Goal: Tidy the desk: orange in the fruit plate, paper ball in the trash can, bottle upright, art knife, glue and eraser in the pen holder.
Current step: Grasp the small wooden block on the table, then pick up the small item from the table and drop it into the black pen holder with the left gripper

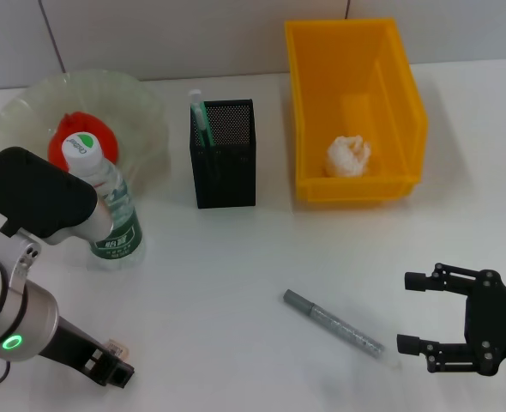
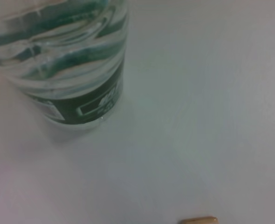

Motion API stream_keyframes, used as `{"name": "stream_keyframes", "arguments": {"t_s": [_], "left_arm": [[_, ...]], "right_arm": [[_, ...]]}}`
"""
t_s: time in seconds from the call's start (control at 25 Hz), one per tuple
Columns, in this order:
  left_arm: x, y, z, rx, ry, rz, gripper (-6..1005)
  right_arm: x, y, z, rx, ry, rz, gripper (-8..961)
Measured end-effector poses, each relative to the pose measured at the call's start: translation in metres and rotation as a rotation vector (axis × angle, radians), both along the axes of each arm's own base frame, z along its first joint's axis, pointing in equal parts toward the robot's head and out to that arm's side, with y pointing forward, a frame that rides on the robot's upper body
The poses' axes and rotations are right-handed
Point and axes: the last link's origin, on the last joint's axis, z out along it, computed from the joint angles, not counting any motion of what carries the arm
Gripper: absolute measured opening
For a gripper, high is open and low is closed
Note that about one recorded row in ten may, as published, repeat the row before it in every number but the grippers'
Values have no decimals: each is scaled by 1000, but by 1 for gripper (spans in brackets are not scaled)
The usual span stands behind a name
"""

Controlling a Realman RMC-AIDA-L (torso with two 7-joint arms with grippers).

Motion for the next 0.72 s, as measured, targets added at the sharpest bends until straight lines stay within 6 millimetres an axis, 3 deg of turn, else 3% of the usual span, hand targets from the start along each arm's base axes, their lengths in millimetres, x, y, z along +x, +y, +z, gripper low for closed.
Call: {"name": "stream_keyframes", "arguments": {"t_s": [0.72], "left_arm": [[4, 4, -5, -23, -2, -6, 344]], "right_arm": [[2, 0, 2, 3, -5, -2, 815]]}}
